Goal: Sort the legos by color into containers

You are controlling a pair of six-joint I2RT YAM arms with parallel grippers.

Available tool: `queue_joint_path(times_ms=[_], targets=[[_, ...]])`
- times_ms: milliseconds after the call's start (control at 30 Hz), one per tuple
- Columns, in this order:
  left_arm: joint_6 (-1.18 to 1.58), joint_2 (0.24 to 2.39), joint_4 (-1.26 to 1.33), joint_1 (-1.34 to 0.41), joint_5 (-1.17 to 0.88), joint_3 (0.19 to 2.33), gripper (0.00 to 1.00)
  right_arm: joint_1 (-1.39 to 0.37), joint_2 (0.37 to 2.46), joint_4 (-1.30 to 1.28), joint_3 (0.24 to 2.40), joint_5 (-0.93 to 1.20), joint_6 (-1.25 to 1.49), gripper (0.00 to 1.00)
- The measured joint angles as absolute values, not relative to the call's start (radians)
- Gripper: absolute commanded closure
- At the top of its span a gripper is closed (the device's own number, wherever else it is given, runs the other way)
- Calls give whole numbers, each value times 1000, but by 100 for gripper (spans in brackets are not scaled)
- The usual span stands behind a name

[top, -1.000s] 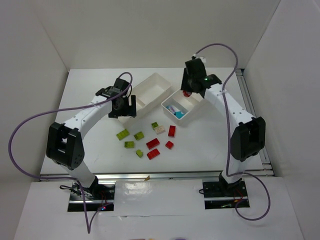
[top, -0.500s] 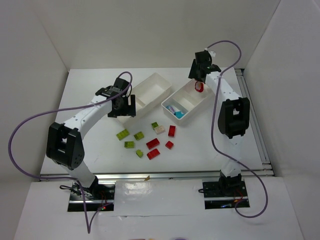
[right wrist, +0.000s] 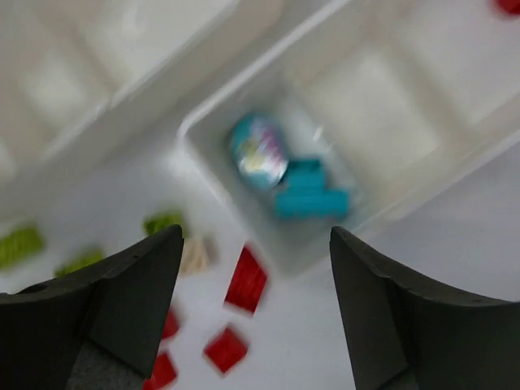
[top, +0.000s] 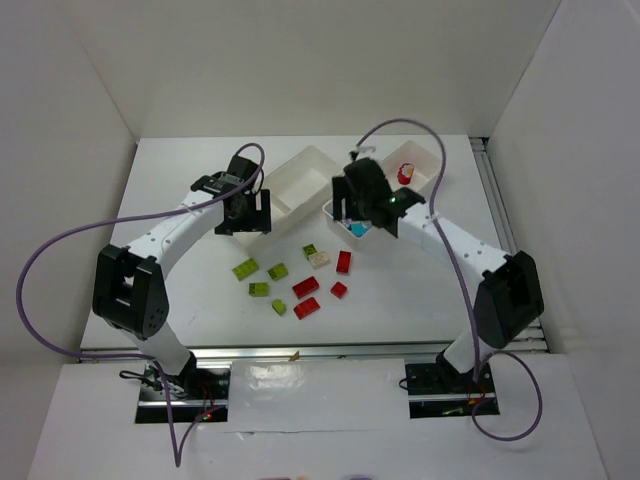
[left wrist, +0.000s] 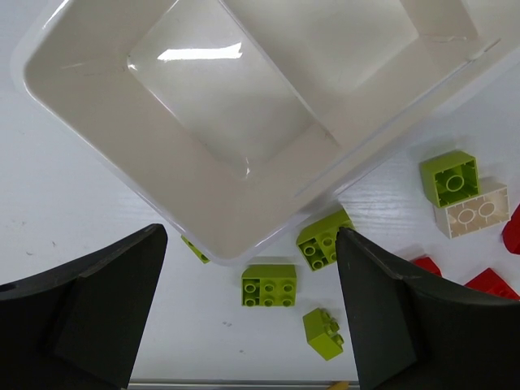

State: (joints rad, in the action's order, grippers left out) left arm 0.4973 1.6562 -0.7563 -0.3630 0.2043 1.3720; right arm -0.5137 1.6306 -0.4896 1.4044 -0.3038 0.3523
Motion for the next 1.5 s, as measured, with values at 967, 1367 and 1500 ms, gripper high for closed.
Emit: queue_joint_path(times_ms=[967,1367,1500], targets=[[531,1586,-740,-363,216,1320,4,-956,1898,-479,1240,-150,358,13],[529,1586,-740,-363,211,1320,4,-963,1890,-496,1282,-278,395,38],[529,1586,-740,-363,195,1320,4,-933,1803,-537,1344,-331,410,38]])
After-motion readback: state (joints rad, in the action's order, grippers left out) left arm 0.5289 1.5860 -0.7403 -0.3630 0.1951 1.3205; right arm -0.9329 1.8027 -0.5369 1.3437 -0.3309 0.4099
